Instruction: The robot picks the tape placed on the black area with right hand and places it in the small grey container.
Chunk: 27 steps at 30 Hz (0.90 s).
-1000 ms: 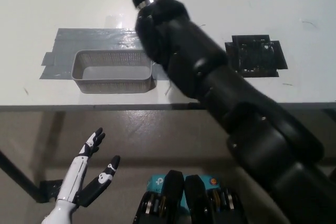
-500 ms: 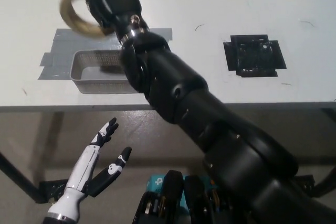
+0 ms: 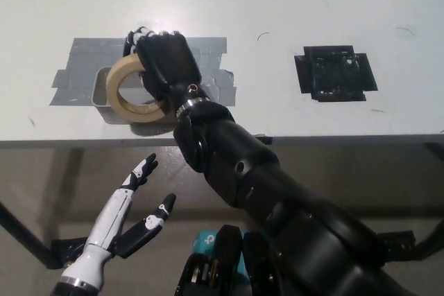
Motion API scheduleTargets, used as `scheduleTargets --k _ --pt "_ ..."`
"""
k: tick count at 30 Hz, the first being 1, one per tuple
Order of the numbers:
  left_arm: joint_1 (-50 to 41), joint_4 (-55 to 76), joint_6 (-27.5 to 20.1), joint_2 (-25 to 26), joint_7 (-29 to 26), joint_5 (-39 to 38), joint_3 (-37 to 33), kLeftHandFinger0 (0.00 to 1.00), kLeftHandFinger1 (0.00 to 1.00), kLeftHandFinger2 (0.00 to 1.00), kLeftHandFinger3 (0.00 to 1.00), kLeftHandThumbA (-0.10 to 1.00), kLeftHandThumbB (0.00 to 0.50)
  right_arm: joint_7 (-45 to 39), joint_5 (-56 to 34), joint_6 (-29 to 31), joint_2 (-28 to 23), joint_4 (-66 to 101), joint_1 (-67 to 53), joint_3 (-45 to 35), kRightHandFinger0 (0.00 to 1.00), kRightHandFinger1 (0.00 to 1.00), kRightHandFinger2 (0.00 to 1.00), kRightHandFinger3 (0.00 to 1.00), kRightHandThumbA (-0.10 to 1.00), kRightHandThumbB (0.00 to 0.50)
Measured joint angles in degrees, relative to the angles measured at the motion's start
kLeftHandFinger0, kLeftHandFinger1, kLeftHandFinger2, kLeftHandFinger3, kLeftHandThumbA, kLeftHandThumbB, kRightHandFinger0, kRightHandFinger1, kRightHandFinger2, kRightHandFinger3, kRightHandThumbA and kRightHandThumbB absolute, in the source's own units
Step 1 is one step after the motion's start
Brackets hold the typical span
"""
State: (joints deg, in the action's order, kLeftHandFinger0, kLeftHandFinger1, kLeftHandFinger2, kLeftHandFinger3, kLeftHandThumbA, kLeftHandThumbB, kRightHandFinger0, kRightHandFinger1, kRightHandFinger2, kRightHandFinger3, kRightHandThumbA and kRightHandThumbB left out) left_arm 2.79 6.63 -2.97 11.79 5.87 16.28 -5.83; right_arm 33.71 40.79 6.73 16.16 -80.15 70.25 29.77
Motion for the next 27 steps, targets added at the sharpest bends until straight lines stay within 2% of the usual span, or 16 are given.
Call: scheduleTargets --k 2,3,6,7,8,9,10,12,14,15,16,18,22,24,25,27 --pt "0.0 0.4 0.1 0.0 0.0 0.1 -0.1 1.0 1.0 1.0 1.0 0.69 0.125 -0.2 0.0 -0.1 -0.2 0.0 -0.3 0.0 0.0 0.19 0.67 0.5 -0.1 0.187" --pt "0.0 0.5 0.1 0.0 0.0 0.1 -0.1 1.0 1.0 1.0 1.0 0.69 0.125 -0.2 0.0 -0.1 -0.3 0.0 -0.3 0.0 0.0 0.18 0.65 0.58 -0.1 0.176" --pt "0.1 0.5 0.2 0.0 0.0 0.1 -0.2 1.0 1.0 1.0 1.0 0.69 0.128 -0.2 -0.2 0.0 -0.7 0.0 -0.3 -0.2 0.0 0.13 0.62 0.55 -0.1 0.178" --pt "0.1 0.5 0.2 0.0 0.0 0.2 -0.2 1.0 1.0 1.0 1.0 0.69 0.127 -0.2 -0.3 0.0 -0.7 0.0 -0.3 -0.4 0.0 0.14 0.69 0.45 -0.1 0.167" --pt "0.1 0.5 0.2 0.0 0.0 0.2 -0.3 1.0 1.0 1.0 1.0 0.69 0.124 -0.2 -0.5 0.0 -0.8 0.0 -0.2 -0.6 0.0 0.24 0.87 0.42 -0.1 0.146" --pt "0.1 0.5 0.2 0.0 0.0 0.3 -0.4 1.0 1.0 1.0 1.0 0.69 0.124 -0.2 -0.7 0.1 -0.9 0.0 -0.1 -0.8 0.0 0.34 0.9 0.48 -0.1 0.142" --pt "0.1 0.5 0.2 0.0 0.0 0.3 -0.4 1.0 1.0 1.0 1.0 0.68 0.124 -0.1 -1.0 0.1 -0.9 0.0 0.1 -1.1 0.0 0.39 0.9 0.64 -0.1 0.139" --pt "0.1 0.5 0.2 0.0 0.0 0.3 -0.4 1.0 1.0 1.0 1.0 0.68 0.128 -0.1 -1.4 0.2 -1.0 0.1 0.9 -1.5 0.0 0.37 0.9 0.76 -0.1 0.152" --pt "0.1 0.5 0.2 0.0 0.0 0.3 -0.4 1.0 1.0 1.0 1.0 0.69 0.132 0.0 -1.7 0.3 -1.0 0.4 2.3 -1.8 0.0 0.27 0.75 0.6 -0.1 0.164" --pt "0.1 0.5 0.3 0.0 0.0 0.3 -0.4 1.0 1.0 1.0 1.0 0.69 0.132 0.0 -1.9 0.4 -1.1 0.6 3.3 -2.1 0.0 0.27 0.76 0.57 -0.1 0.184" --pt "0.1 0.6 0.4 0.0 0.1 0.2 -0.4 1.0 1.0 1.0 1.0 0.68 0.133 0.0 -2.1 0.4 -1.1 0.9 4.4 -2.3 0.0 0.22 0.71 0.57 -0.1 0.207" --pt "0.1 0.6 0.6 0.0 0.2 0.1 -0.4 1.0 1.0 1.0 1.0 0.69 0.134 0.0 -2.4 0.4 -1.2 1.4 6.4 -2.7 0.0 0.18 0.69 0.44 -0.1 0.2" --pt "0.1 0.7 0.8 0.0 0.3 0.0 -0.4 1.0 1.0 1.0 1.0 0.67 0.127 0.0 -2.9 0.5 -1.2 2.6 9.1 -3.0 0.0 0.16 0.68 0.45 -0.1 0.212" --pt "0.1 0.8 0.8 0.0 0.3 -0.1 -0.4 1.0 1.0 1.0 1.0 0.67 0.127 0.0 -3.1 0.5 -1.2 2.7 9.5 -3.0 0.0 0.1 0.59 0.41 -0.1 0.224" --pt "0.1 0.8 0.8 0.1 0.3 -0.1 -0.4 1.0 1.0 1.0 1.0 0.67 0.124 0.0 -3.1 0.5 -1.2 2.7 9.5 -3.0 0.0 0.09 0.59 0.34 -0.1 0.216" --pt "0.1 0.8 0.8 0.1 0.3 -0.1 -0.4 1.0 1.0 1.0 1.0 0.66 0.124 0.1 -3.3 0.6 -1.2 2.5 9.4 -3.0 0.0 0.11 0.66 0.32 -0.1 0.208"
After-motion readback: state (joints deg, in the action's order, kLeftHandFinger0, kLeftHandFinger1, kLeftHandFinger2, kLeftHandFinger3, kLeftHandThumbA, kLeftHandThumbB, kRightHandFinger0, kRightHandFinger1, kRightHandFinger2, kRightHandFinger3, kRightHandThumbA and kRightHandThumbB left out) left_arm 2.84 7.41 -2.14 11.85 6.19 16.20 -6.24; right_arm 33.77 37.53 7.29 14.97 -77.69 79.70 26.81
